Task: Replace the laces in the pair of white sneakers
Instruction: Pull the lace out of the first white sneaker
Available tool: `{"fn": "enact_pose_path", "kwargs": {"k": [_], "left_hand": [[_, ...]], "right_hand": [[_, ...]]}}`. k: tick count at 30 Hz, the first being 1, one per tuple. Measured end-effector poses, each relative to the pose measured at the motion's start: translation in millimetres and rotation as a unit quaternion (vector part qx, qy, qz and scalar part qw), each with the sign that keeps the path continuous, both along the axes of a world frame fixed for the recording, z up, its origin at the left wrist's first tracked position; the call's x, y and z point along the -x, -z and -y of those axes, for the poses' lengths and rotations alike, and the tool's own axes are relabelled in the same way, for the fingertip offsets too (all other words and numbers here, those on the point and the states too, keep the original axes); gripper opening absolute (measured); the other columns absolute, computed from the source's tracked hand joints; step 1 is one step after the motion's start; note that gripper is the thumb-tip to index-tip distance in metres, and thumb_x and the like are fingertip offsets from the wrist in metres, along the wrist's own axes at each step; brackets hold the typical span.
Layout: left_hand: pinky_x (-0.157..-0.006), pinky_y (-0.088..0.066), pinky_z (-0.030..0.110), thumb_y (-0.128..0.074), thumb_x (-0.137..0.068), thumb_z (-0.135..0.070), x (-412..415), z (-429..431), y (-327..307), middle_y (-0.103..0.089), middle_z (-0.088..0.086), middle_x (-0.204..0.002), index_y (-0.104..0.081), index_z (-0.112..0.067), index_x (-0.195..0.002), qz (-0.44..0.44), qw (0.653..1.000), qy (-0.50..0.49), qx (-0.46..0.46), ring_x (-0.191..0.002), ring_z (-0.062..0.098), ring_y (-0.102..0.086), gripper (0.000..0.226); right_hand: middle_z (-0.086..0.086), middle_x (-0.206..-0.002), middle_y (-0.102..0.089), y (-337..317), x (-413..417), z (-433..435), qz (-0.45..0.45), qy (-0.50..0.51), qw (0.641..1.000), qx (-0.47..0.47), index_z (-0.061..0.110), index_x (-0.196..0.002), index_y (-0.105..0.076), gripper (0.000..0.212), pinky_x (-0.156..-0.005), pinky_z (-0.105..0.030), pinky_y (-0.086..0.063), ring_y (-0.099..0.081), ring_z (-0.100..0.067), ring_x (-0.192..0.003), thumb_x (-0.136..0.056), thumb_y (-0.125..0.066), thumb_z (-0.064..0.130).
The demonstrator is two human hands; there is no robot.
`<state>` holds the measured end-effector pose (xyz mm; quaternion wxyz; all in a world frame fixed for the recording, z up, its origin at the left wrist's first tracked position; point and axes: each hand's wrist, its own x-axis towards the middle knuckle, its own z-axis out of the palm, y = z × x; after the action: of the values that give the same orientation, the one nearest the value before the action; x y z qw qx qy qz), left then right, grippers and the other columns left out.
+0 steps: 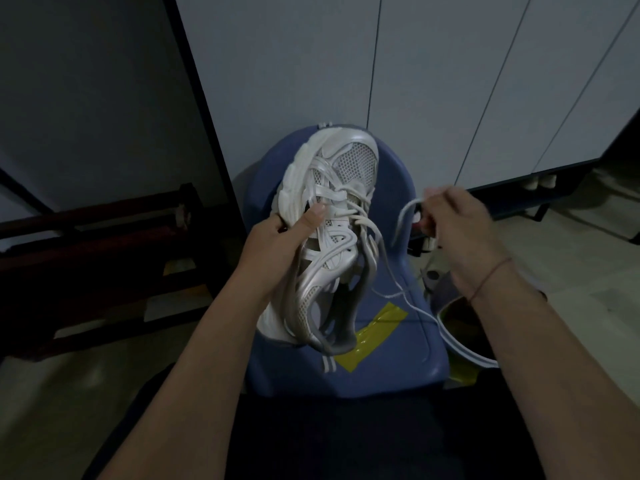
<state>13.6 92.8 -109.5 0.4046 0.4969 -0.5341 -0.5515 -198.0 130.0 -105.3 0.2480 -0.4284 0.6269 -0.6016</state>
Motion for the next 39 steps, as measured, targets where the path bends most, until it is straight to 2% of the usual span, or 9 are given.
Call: {"fn": "enact_pose_path", "kwargs": {"k": [2, 6, 13, 17, 23, 30, 34, 36, 39], "left_hand": [[-0.094, -0.055, 0.040, -0.074, -0.062, -0.058, 3, -2, -2, -0.076, -0.002, -0.099, -0.071, -0.017, -0.113, -0.017, 1.000, 0.007, -0.002, -0.094, 0.016, -0.073, 0.066], [-0.095, -0.054, 0.041, -0.073, -0.061, -0.059, 7, -4, -2, -0.076, -0.002, -0.103, -0.070, -0.019, -0.116, -0.030, 0.999, 0.014, 0.009, -0.097, 0.016, -0.072, 0.068], [-0.098, -0.052, 0.042, -0.079, -0.063, -0.063, 9, -1, 2, -0.076, -0.004, -0.103, -0.071, -0.019, -0.113, -0.025, 1.000, -0.006, 0.015, -0.099, 0.015, -0.071, 0.067], [-0.099, -0.051, 0.041, -0.078, -0.063, -0.066, 10, -2, 0, -0.075, -0.006, -0.105, -0.071, -0.022, -0.115, -0.021, 0.999, 0.004, 0.026, -0.101, 0.013, -0.070, 0.068], [-0.097, -0.053, 0.040, -0.070, -0.064, -0.060, 7, -6, -3, -0.076, -0.005, -0.103, -0.070, -0.021, -0.115, -0.025, 0.999, 0.017, 0.024, -0.098, 0.013, -0.071, 0.064], [-0.094, -0.055, 0.041, -0.078, -0.061, -0.067, 4, -1, 3, -0.076, -0.008, -0.096, -0.073, -0.023, -0.102, 0.029, 0.999, 0.007, 0.039, -0.094, 0.011, -0.072, 0.061], [-0.095, -0.054, 0.044, -0.079, -0.061, -0.066, 7, -3, 4, -0.077, -0.005, -0.095, -0.074, -0.022, -0.099, 0.025, 0.999, 0.021, 0.030, -0.094, 0.014, -0.072, 0.059], [-0.095, -0.054, 0.043, -0.078, -0.061, -0.064, 9, -3, 4, -0.076, -0.008, -0.095, -0.074, -0.024, -0.099, 0.026, 0.999, 0.021, 0.035, -0.094, 0.011, -0.072, 0.056], [-0.096, -0.054, 0.043, -0.078, -0.067, -0.061, 8, -1, 5, -0.076, -0.006, -0.098, -0.074, -0.022, -0.105, 0.010, 1.000, 0.009, 0.026, -0.096, 0.014, -0.072, 0.055]], "right_hand": [[0.001, -0.069, -0.053, 4, -8, 2, -0.045, -0.047, 0.998, -0.006, 0.021, -0.072, -0.052, 0.023, -0.064, -0.022, -0.044, -0.051, -0.007, -0.063, -0.095, -0.053, 0.017], [0.001, -0.076, -0.061, 7, -20, 2, 0.013, -0.136, 0.991, 0.007, 0.020, -0.083, -0.059, 0.017, -0.065, -0.019, -0.050, -0.055, -0.005, -0.066, -0.096, -0.051, 0.012], [-0.004, -0.066, -0.066, 0, -26, -4, 0.042, -0.161, 0.986, 0.007, 0.014, -0.077, -0.065, 0.008, -0.054, -0.019, -0.051, -0.058, -0.007, -0.053, -0.084, -0.067, 0.009], [0.008, -0.057, -0.065, -1, -31, -4, 0.043, -0.134, 0.989, 0.044, 0.015, -0.073, -0.066, 0.011, -0.053, -0.014, -0.048, -0.056, -0.002, -0.052, -0.080, -0.071, 0.007], [0.006, -0.071, -0.061, -4, -32, -3, -0.052, -0.154, 0.984, 0.074, 0.021, -0.073, -0.060, 0.021, -0.066, -0.011, -0.045, -0.053, 0.002, -0.065, -0.088, -0.062, 0.006], [-0.001, -0.073, -0.060, -14, -19, -6, -0.057, -0.213, 0.974, 0.057, 0.011, -0.078, -0.055, 0.022, -0.069, -0.011, -0.045, -0.058, 0.001, -0.066, -0.096, -0.046, 0.004], [0.006, -0.052, -0.049, -14, -13, -5, 0.137, -0.217, 0.966, 0.032, 0.013, -0.071, -0.057, 0.024, -0.050, -0.016, -0.036, -0.041, -0.008, -0.050, -0.093, -0.050, 0.008], [0.006, -0.051, -0.049, -12, -11, -4, 0.224, -0.217, 0.950, 0.017, 0.017, -0.064, -0.066, 0.020, -0.048, -0.017, -0.032, -0.038, -0.008, -0.049, -0.082, -0.059, 0.017], [0.007, -0.062, -0.063, -3, -10, -5, 0.196, -0.223, 0.955, -0.005, 0.021, -0.065, -0.072, 0.008, -0.062, -0.020, -0.042, -0.052, -0.006, -0.059, -0.063, -0.071, 0.029]]}}
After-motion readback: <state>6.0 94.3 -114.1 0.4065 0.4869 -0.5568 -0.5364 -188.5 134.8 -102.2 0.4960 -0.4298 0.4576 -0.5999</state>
